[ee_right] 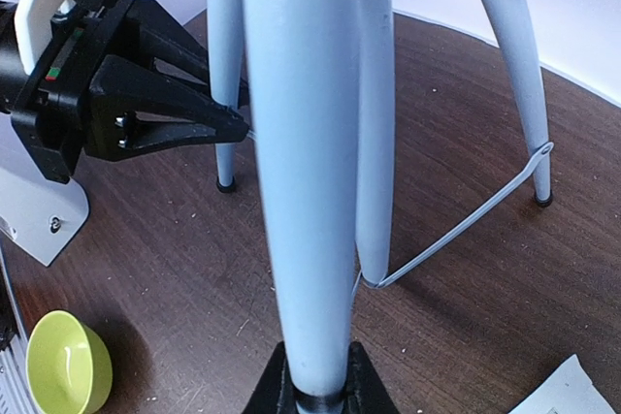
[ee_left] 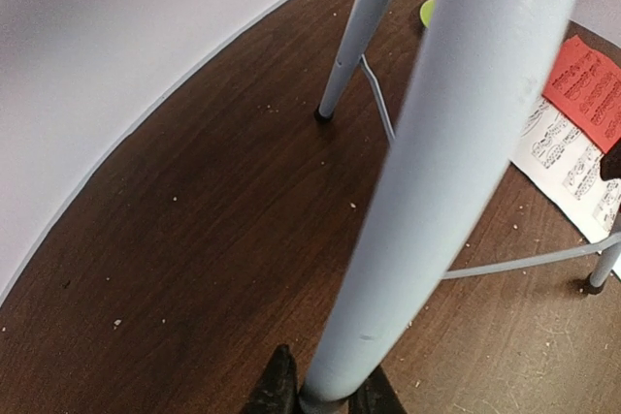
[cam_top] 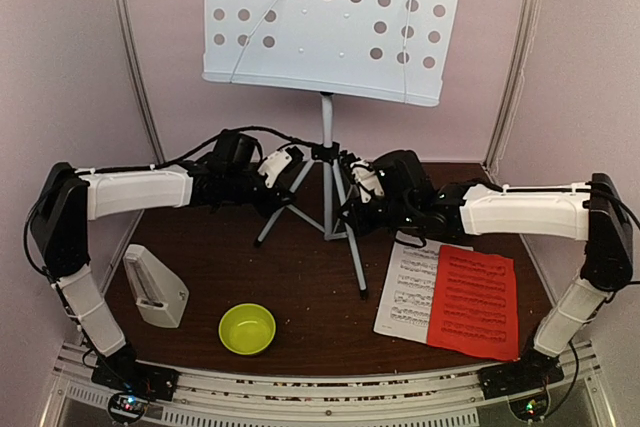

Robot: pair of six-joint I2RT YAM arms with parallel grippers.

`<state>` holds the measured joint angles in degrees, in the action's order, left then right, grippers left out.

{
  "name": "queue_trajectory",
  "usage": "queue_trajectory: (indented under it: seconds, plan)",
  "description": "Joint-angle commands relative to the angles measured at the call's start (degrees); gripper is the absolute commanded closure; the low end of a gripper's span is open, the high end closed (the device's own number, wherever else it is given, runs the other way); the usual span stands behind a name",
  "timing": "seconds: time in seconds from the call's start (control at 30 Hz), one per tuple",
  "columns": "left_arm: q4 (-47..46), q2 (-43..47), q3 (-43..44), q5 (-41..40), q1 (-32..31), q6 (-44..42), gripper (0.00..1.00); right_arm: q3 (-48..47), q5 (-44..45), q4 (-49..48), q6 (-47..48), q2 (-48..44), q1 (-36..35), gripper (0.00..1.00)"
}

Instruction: Set up the instrument practice props

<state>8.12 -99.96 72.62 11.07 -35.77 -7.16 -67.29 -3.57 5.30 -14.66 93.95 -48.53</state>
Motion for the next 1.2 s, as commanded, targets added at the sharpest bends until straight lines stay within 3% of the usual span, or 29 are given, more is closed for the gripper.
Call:
queue_trajectory:
  seconds: [0.0, 0.27, 0.5, 0.67, 0.83, 1.0, 1.17]
  plan:
    - [-6.03, 1.2, -0.01, -1.1, 1.35, 4.19, 0.92, 1.26, 1.78, -2.58, -4.1, -1.22, 0.46, 1.0]
    - [-6.12, 3.86, -2.37, -1.47, 1.27, 4.02, 0.8, 2.12, 2.12, -2.65, -4.97, -1.91, 0.41, 0.87]
    - [-6.25, 6.29, -4.5, 0.0, 0.71, 4.19, 0.82, 3.77, 2.85, -2.43, -4.67, -3.06, 0.45, 0.94]
    - [-6.14, 7.1, -6.3, -0.15, 0.06, 4.25, 0.8, 4.85, 2.86, -2.7, -5.19, -3.94, 0.45, 0.88]
    - [-6.48, 8.58, -7.34, -1.23, -0.01, 5.21, 0.66, 5.31, 3.54, -2.26, -5.56, -5.36, 0.45, 0.68]
    - [-8.37, 11.15, -9.83, -6.01, 0.26, 7.8, 0.42, 6.17, 4.36, -1.04, -5.56, -8.7, 0.39, 0.38]
    - [-7.96, 13.38, -11.32, -7.68, 0.6, 10.75, 0.3, 8.33, 5.52, 2.1, -6.52, -13.88, 0.84, 0.17]
